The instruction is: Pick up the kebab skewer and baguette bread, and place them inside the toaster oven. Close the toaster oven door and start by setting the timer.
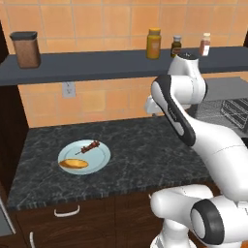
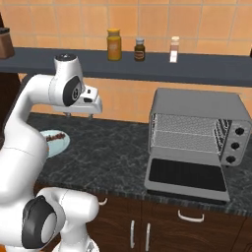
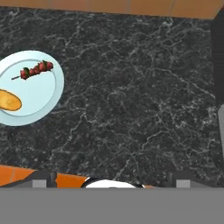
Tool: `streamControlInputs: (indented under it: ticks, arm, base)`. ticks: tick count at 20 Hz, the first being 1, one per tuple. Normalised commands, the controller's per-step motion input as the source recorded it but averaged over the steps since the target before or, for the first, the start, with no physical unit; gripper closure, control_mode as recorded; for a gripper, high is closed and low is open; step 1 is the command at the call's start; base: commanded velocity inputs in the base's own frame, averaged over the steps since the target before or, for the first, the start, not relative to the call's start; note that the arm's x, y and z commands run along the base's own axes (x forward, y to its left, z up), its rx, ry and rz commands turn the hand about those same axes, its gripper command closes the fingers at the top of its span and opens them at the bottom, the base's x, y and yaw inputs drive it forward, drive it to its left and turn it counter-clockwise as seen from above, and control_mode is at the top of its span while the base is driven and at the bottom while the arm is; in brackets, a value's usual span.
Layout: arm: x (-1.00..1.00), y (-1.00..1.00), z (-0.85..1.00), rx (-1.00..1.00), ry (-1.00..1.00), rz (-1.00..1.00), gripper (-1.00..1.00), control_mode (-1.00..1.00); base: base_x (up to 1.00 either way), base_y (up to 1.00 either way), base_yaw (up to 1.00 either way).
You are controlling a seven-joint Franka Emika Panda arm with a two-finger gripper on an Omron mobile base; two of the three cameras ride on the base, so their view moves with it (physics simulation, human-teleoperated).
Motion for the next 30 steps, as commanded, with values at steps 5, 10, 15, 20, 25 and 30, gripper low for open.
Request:
streamControlInputs:
  ticks: [5,10,15,20,25,30]
  arm:
    - [0.0,0.0,0.0,0.0,0.0,0.0,-1.0,1.0]
    - [0.0,0.0,0.0,0.0,0.0,0.0,-1.0,1.0]
    - [0.0,0.0,0.0,0.0,0.0,0.0,-1.0,-1.0]
    - [0.0,0.0,0.0,0.0,0.0,0.0,-1.0,-1.0]
    - [-0.23,-0.08,-0.13,0.0,0.0,0.0,-1.0,-1.0]
    - [-0.63,-0.94,-0.23,0.25,-0.3,0.04,-1.0,-1.0]
  base:
    - [0.02,-0.24,0.0]
    - [0.0,0.0,0.0]
    - [0.0,0.0,0.0]
    - [0.0,0.0,0.0]
    - [0.0,0.0,0.0]
    - [0.0,0.0,0.0]
